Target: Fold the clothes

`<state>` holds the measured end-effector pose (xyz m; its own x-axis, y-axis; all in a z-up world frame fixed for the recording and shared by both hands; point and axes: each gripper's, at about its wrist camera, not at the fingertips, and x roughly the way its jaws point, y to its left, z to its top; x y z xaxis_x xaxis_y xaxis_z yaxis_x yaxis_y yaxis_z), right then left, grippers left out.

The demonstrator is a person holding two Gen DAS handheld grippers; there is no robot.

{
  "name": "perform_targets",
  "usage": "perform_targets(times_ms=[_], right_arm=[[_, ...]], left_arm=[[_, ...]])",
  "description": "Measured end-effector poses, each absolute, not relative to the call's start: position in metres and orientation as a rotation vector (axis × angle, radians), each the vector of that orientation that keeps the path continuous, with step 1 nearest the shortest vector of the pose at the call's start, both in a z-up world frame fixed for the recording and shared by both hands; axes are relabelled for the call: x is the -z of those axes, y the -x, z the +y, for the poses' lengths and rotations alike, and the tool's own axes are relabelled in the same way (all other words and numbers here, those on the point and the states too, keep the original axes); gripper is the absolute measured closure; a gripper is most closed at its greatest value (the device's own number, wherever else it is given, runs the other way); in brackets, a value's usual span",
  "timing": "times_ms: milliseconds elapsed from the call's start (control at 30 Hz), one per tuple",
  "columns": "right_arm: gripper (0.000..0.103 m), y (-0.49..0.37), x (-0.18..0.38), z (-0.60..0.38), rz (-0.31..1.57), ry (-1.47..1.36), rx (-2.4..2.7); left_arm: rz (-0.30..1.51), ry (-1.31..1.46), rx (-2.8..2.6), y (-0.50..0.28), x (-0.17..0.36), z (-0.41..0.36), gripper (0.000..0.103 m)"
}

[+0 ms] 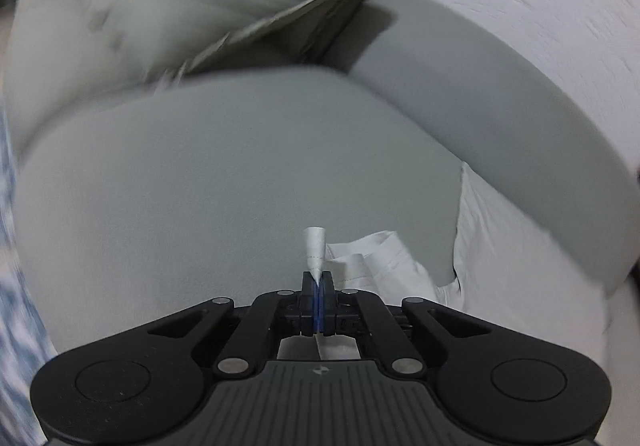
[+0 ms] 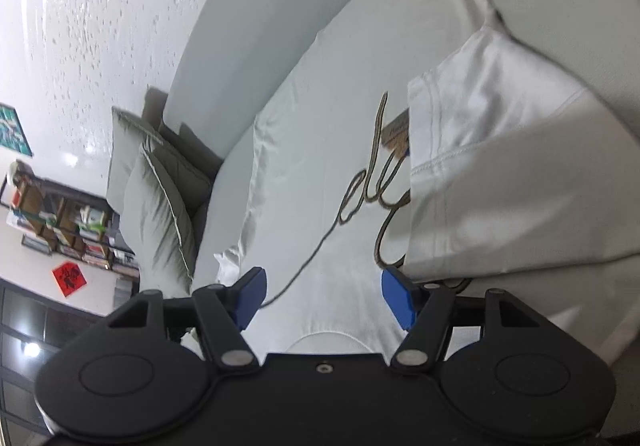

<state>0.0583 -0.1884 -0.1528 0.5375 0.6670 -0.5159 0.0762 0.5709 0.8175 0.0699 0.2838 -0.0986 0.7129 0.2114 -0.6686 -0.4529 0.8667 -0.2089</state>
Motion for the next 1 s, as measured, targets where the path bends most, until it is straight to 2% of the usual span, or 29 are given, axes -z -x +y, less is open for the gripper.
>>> perform_targets(times_ms=[133,233,300,367,467,600,800,867,933,1000], right_arm=[[0.038,-0.051,0.148,-0.205,0.919,-0.92,-0.372],[0.038,-0.048,0.149,-0.217,0.909,-0.937,-0.331],[0.038,-0.046,0.15,-0.223,0.905,-0.951,-0.313],[0.037,-0.045,0.149,-0.227,0.903,-0.957,-0.303],[0.036,-0.042,0.148,-0.23,0.905,-0.952,-0.296],[0.034,-0.039,0.139,-0.233,0.884,-0.907,-0.286],[0.035,-0.032,0.137,-0.251,0.836,-0.923,-0.206],[0.036,-0.033,0.139,-0.253,0.831,-0.907,-0.168],[0.036,-0.034,0.141,-0.253,0.83,-0.884,-0.154],[0.036,-0.035,0.143,-0.252,0.833,-0.865,-0.157]], left_arm=[[0.594,-0.008,-0.311,-0.066,0.072,0.203,0.103],[0.546,-0.336,-0.191,-0.05,0.078,0.122,0.103],[0.585,-0.534,-0.089,-0.036,0.098,0.075,0.079],[0.632,-0.654,-0.003,-0.016,0.118,0.045,0.075],[0.668,-0.681,0.092,0.019,0.129,0.034,0.063],[0.675,-0.511,0.112,0.037,0.105,0.069,0.051],[0.688,-0.067,-0.109,-0.007,0.078,0.158,0.053],[0.701,0.003,-0.183,-0.022,0.078,0.177,0.062],[0.692,0.017,-0.141,-0.022,0.078,0.173,0.062],[0.662,-0.072,-0.05,-0.014,0.081,0.148,0.053]])
